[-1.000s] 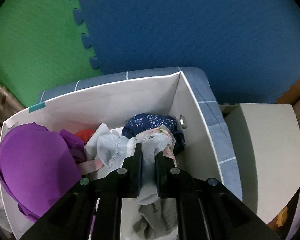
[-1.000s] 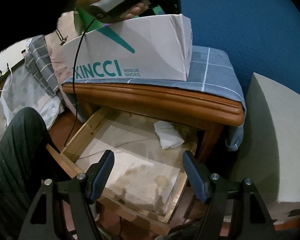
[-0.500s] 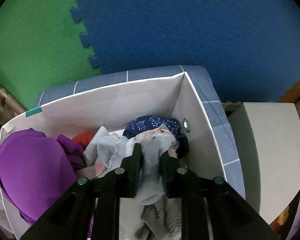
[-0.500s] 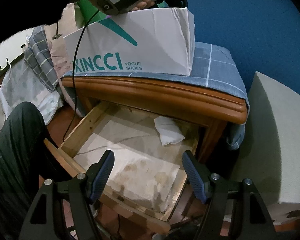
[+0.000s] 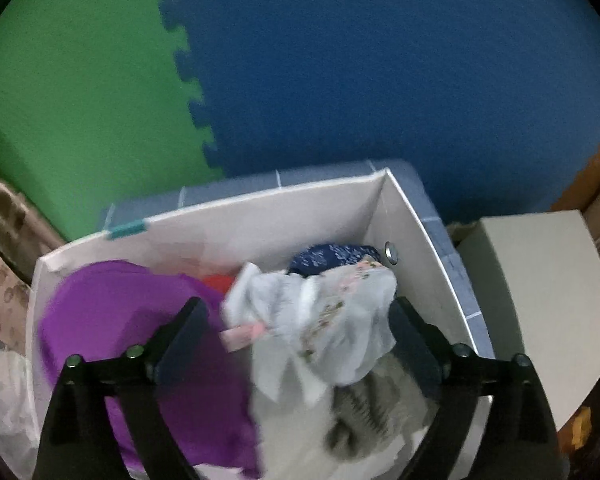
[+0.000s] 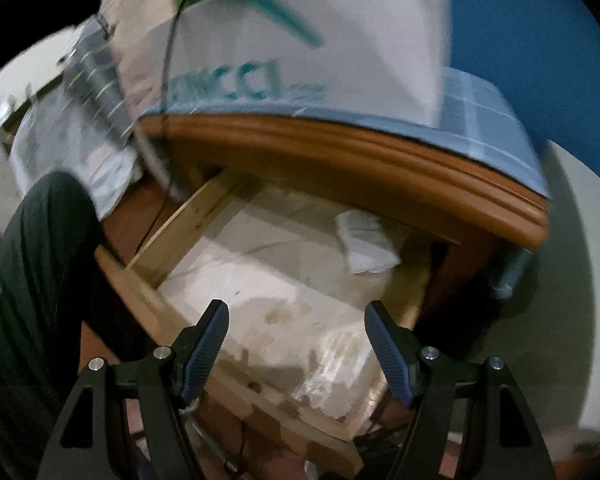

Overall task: Take underwear out of drawer
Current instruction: 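Reach the right tool into the drawer toward the white cloth, then close the right gripper on the white cloth, then lift the white cloth with the right gripper and carry it over the box, then lower the white cloth into the box and open the right gripper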

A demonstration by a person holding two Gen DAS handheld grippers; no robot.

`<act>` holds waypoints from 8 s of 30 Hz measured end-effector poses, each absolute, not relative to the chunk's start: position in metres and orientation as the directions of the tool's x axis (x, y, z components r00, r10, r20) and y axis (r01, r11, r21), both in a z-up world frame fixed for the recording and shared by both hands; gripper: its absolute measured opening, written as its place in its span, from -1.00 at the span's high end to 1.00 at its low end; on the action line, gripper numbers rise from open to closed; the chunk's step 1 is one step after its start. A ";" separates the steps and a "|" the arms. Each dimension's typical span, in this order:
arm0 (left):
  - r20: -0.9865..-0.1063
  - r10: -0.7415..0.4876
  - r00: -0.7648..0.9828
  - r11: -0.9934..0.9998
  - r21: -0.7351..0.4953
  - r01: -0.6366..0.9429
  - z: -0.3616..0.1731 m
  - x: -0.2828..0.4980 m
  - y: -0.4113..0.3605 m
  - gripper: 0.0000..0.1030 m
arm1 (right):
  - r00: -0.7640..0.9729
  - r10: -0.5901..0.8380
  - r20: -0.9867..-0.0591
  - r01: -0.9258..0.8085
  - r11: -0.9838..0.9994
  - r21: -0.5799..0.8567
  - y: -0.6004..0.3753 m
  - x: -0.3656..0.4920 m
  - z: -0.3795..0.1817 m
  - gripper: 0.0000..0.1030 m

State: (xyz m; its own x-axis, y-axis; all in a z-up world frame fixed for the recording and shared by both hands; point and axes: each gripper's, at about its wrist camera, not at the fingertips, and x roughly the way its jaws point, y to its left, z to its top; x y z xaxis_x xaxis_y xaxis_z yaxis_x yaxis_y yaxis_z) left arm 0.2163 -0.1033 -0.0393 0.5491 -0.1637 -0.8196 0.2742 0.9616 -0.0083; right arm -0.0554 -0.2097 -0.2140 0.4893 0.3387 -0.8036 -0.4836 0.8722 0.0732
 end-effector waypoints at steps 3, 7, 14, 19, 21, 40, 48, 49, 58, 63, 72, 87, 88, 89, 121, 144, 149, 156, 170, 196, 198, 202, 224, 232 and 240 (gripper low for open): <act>-0.737 -0.222 0.638 0.956 -0.037 0.291 -0.011 0.195 -0.075 -0.84 | 0.484 0.322 -0.814 -0.597 0.801 -0.037 -0.182 -0.051 -0.218 -0.40; -0.559 -0.305 0.771 0.944 -0.073 0.321 0.027 0.139 -0.026 -0.98 | 0.440 0.297 -0.847 -0.723 0.677 -0.138 -0.148 -0.032 -0.237 -0.40; -0.356 -0.222 0.908 0.944 0.156 0.292 0.002 0.029 0.052 -0.98 | 0.324 0.273 -0.906 -0.686 0.727 -0.026 -0.148 0.018 -0.291 -0.40; -0.374 -0.149 0.915 0.939 0.236 0.249 -0.062 -0.011 0.097 -0.98 | 0.327 0.114 -0.938 -0.840 0.490 -0.233 -0.123 0.020 -0.332 -0.40; -0.414 -0.104 0.904 0.946 0.238 0.218 -0.089 -0.019 0.113 -0.98 | 0.370 0.039 -0.928 -0.826 0.472 -0.309 -0.120 0.028 -0.343 -0.40; -0.393 -0.182 0.901 0.926 0.240 0.292 -0.121 -0.060 0.105 -0.98 | 0.566 -0.090 -0.819 -0.678 0.514 -0.525 -0.156 0.078 -0.374 -0.35; -0.471 -0.207 0.858 0.887 0.279 0.368 -0.140 -0.064 0.074 -0.98 | 0.560 -0.073 -0.826 -0.680 0.529 -0.508 -0.169 0.090 -0.361 0.77; -0.472 -0.214 0.855 0.884 0.280 0.375 -0.140 -0.067 0.072 -0.98 | 0.566 -0.062 -0.822 -0.686 0.518 -0.511 -0.171 0.086 -0.358 0.80; -0.484 -0.234 0.843 0.898 0.225 0.378 -0.140 -0.068 0.070 -0.98 | 0.504 0.034 -0.863 -0.813 0.356 -0.460 -0.155 0.029 -0.334 0.85; -0.486 -0.234 0.842 0.909 0.198 0.367 -0.140 -0.067 0.075 -0.98 | 0.427 0.043 -0.903 -0.847 0.367 -0.383 -0.151 0.032 -0.345 0.74; -0.482 -0.235 0.844 0.922 0.165 0.351 -0.138 -0.069 0.082 -0.98 | 0.398 0.080 -0.914 -0.868 0.354 -0.347 -0.121 0.037 -0.356 -0.14; -0.432 -0.239 0.870 0.958 0.042 0.285 -0.134 -0.070 0.105 -0.98 | 0.450 0.111 -0.886 -0.779 0.534 -0.329 -0.136 0.025 -0.287 0.62; -0.423 -0.241 0.874 0.960 0.028 0.278 -0.134 -0.071 0.107 -0.98 | 0.461 0.116 -0.880 -0.765 0.555 -0.327 -0.140 0.019 -0.274 0.62; -0.414 -0.238 0.879 0.963 0.016 0.268 -0.134 -0.071 0.109 -0.98 | 0.477 0.122 -0.870 -0.741 0.587 -0.325 -0.143 0.012 -0.254 0.62; -0.476 -0.227 0.850 0.966 -0.221 0.134 -0.146 -0.045 0.148 -0.98 | 0.883 -0.023 -0.470 -0.215 0.868 -0.447 -0.162 -0.038 0.073 0.62; -0.483 -0.232 0.844 0.960 -0.255 0.118 -0.148 -0.044 0.150 -0.98 | 0.910 -0.041 -0.413 -0.168 0.874 -0.456 -0.153 -0.028 0.097 0.62; -0.482 -0.232 0.845 0.960 -0.254 0.118 -0.148 -0.044 0.149 -0.98 | 0.914 -0.030 -0.404 -0.171 0.875 -0.453 -0.142 -0.019 0.101 0.62; -0.479 -0.238 0.845 0.957 -0.264 0.120 -0.147 -0.045 0.150 -0.98 | 0.912 -0.006 -0.409 -0.181 0.892 -0.415 -0.131 0.024 0.125 0.61; -0.459 -0.273 0.845 0.942 -0.306 0.138 -0.147 -0.049 0.158 -0.98 | 0.862 0.020 -0.506 -0.213 0.921 -0.326 -0.087 0.128 0.096 0.61; -0.471 -0.286 0.834 0.945 -0.283 0.164 -0.149 -0.050 0.152 -0.98 | 0.706 0.004 -0.708 -0.125 0.985 -0.119 -0.159 0.163 -0.043 0.61; -0.470 -0.287 0.834 0.945 -0.283 0.165 -0.149 -0.050 0.153 -0.98 | 0.708 0.002 -0.706 -0.126 0.984 -0.123 -0.154 0.163 -0.043 0.61; -0.473 -0.287 0.833 0.946 -0.278 0.168 -0.148 -0.051 0.152 -0.98 | 0.710 -0.001 -0.704 -0.121 0.985 -0.124 -0.153 0.164 -0.042 0.61; -0.486 -0.281 0.828 0.952 -0.249 0.177 -0.150 -0.049 0.148 -0.98 | 0.711 -0.013 -0.704 -0.120 0.983 -0.140 -0.145 0.159 -0.060 0.60; -0.486 -0.280 0.828 0.952 -0.249 0.176 -0.150 -0.049 0.146 -0.98 | 0.711 -0.016 -0.703 -0.121 0.982 -0.144 -0.144 0.158 -0.062 0.59; -0.487 -0.279 0.828 0.953 -0.246 0.176 -0.150 -0.049 0.145 -0.98 | 0.711 -0.014 -0.703 -0.118 0.983 -0.140 -0.145 0.159 -0.063 0.59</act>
